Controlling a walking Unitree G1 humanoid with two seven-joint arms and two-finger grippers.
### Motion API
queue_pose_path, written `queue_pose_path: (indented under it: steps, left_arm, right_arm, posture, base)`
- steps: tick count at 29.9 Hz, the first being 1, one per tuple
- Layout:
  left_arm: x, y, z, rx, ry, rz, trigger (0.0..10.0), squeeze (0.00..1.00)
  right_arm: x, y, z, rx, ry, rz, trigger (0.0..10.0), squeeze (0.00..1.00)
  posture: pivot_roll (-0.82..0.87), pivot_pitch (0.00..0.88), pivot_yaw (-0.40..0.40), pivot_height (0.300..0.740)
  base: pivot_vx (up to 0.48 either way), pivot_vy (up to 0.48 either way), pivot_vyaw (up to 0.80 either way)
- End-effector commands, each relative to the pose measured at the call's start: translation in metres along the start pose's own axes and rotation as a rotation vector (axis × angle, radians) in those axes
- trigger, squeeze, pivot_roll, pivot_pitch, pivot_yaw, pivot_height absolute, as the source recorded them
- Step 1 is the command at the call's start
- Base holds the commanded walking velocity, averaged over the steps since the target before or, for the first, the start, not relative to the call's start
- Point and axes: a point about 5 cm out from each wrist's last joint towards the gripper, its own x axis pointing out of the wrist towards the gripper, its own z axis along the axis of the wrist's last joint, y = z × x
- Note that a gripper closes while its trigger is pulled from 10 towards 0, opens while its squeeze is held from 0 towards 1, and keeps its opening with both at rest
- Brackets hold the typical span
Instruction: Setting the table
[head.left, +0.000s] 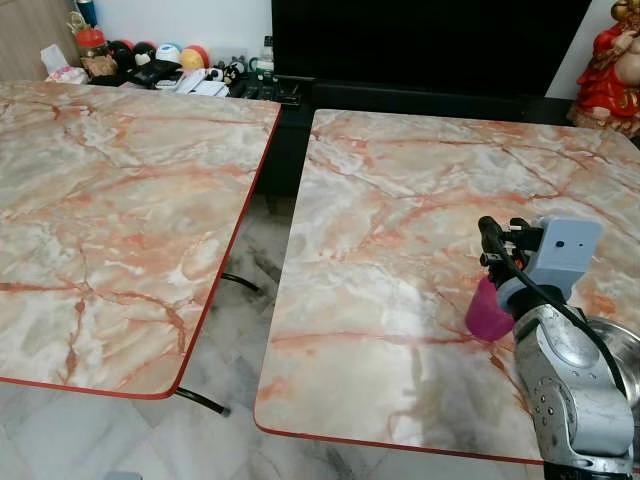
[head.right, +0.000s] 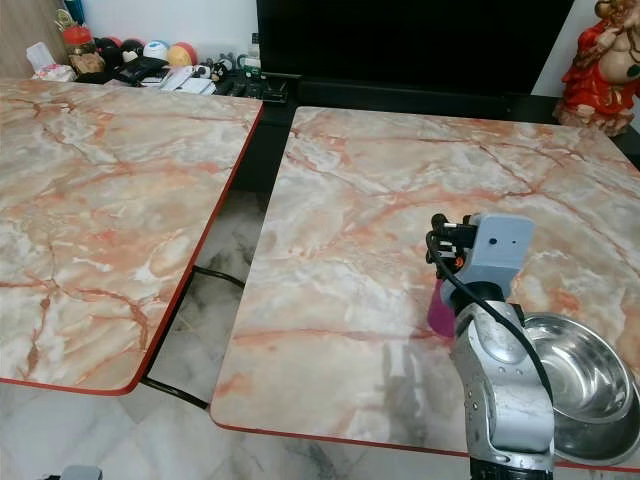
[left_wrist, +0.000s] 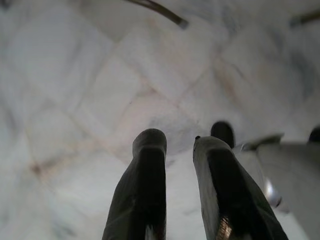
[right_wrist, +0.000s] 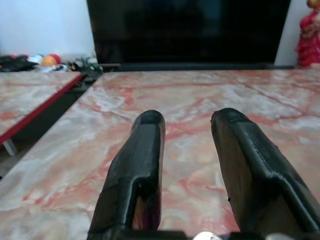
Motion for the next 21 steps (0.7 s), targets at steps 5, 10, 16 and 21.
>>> queue_pose_path:
  steps: [5,10,16,21]
  left_arm:
    - [-0.008,0.015,-0.017,-0.099,0.055,0.067,10.0,0.0]
    - [-0.008,0.014,-0.018,-0.109,0.052,0.067,10.0,0.0]
    - [-0.007,0.014,-0.015,-0.118,0.042,0.061,10.0,0.0]
    - [-0.006,0.013,-0.013,-0.122,0.036,0.059,10.0,0.0]
  right_arm:
    - [-0.003,0.003,-0.013,-0.042,0.016,0.104,10.0,0.0]
    - [0.0,0.006,-0.014,-0.048,0.001,0.122,10.0,0.0]
    - [-0.002,0.012,-0.015,-0.03,-0.022,0.134,10.0,0.0]
    - [-0.004,0.015,-0.018,-0.04,-0.029,0.148,10.0,0.0]
  posture:
    - [0.01,0.08,-0.031,0.74]
    - [0.02,0.071,-0.031,0.74]
    - [0.02,0.064,-0.023,0.74]
    - [0.02,0.062,-0.02,0.74]
  base:
    - [0.0,0.0,0.0]
    - [0.0,0.0,0.0]
    - [0.0,0.0,0.0]
    - [0.0,0.0,0.7]
